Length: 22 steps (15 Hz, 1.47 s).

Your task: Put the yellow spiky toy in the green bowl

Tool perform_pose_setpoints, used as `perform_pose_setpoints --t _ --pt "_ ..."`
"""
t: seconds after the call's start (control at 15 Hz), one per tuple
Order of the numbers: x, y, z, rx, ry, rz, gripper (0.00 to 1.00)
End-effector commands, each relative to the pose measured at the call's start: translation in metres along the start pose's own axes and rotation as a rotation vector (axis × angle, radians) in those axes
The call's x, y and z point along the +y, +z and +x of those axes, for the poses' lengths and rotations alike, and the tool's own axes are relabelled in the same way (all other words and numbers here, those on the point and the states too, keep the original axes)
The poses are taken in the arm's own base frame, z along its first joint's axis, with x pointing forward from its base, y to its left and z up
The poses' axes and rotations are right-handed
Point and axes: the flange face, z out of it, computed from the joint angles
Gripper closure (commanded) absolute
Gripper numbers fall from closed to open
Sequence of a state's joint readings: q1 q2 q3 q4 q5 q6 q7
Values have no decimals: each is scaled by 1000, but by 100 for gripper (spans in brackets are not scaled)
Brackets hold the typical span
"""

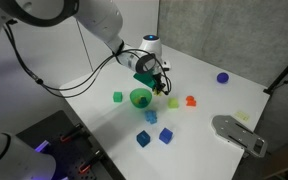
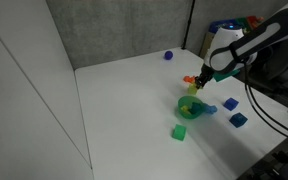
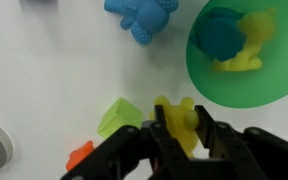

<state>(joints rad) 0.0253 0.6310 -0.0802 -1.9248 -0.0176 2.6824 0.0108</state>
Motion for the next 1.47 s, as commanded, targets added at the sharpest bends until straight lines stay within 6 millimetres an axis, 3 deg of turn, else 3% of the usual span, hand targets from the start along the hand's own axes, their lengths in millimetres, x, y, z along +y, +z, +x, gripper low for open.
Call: perform_pose_setpoints --t 0.0,0.13,0.27,0.33,0.67,0.93,1.4 --pt "-9 -40 -36 1 -84 30 89" --pt "-21 -50 -50 1 -130 40 87" --pt "-36 -56 -64 -2 -182 47 60" --pt "-42 -57 -69 -8 -206 46 41" --pt "-57 -65 -84 -11 -283 17 3" --pt "-45 -94 -79 -1 -271 8 0" --pt "-5 -168 -80 -52 -196 -21 0"
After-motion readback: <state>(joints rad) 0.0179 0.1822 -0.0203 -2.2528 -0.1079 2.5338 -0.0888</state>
